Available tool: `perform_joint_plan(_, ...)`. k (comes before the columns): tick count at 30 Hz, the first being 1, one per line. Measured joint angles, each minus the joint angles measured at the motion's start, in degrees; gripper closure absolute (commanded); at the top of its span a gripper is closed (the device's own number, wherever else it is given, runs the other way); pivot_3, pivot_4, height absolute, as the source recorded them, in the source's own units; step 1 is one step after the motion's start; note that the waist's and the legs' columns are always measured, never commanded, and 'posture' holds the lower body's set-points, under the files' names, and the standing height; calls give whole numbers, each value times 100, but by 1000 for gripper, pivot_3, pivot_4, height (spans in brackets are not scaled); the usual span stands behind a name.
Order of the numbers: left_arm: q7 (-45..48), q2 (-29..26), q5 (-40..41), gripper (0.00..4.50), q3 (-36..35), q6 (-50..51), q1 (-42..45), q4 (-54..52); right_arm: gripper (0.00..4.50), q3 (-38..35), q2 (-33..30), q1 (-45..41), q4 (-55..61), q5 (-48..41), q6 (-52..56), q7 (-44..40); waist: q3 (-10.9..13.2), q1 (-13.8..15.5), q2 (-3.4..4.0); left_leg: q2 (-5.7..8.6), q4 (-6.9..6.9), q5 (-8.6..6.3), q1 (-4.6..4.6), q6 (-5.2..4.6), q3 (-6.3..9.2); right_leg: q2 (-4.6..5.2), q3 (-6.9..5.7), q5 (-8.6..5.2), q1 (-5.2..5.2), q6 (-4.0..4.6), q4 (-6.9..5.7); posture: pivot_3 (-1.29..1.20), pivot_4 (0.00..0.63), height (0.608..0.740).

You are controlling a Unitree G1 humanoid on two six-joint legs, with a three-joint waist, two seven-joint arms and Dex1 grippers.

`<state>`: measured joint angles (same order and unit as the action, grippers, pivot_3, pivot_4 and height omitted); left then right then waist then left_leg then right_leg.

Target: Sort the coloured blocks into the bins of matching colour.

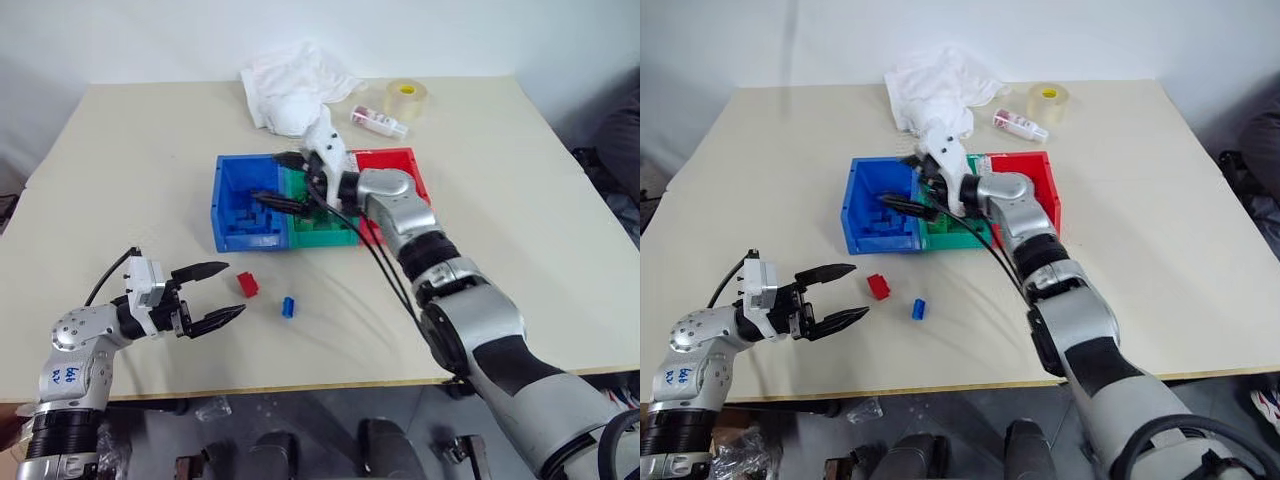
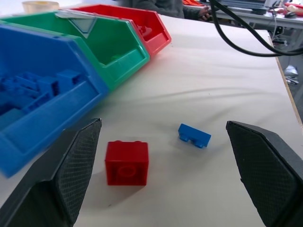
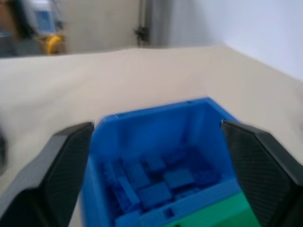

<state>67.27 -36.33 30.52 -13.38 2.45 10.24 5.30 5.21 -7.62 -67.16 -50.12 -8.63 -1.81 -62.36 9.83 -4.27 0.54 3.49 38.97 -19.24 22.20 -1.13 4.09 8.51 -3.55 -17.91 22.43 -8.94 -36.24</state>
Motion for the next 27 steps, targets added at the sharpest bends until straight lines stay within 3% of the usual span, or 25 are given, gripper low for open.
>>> perform_joint_plan(4,55,-3,-2,0,25,-3,76,45,37,80,-844,1241,1730,-323,685,-827,0,77,0,4,5,-1,5,-1,-4,3,4,0,3,0,3,0,150,740)
perform_joint_plan(8,121,2,-5,0,75,-5,104,127,37,41,-2237,2596,3836,-918,1662,-1603,0,175,0,-1,5,0,11,-1,-14,2,0,0,1,0,24,0,150,740)
perform_joint_plan(14,190,-9,-6,0,57,-14,67,230,37,-370,-3786,4095,5185,-1350,2228,-2084,0,281,-1,-12,14,0,8,-2,-54,2,7,0,-2,0,37,0,150,740)
perform_joint_plan(21,189,-11,-6,0,38,-10,-78,189,37,-722,-4121,4463,5387,-1602,2327,-2036,1,278,-1,-17,13,0,4,-2,-66,2,16,0,0,0,38,0,150,740)
perform_joint_plan(27,-209,-301,-27,0,-261,203,-1110,-753,37,-613,-4002,4117,5314,-1668,2314,-1999,3,277,-5,-21,5,-1,5,-2,-67,2,25,-1,1,0,51,0,150,740)
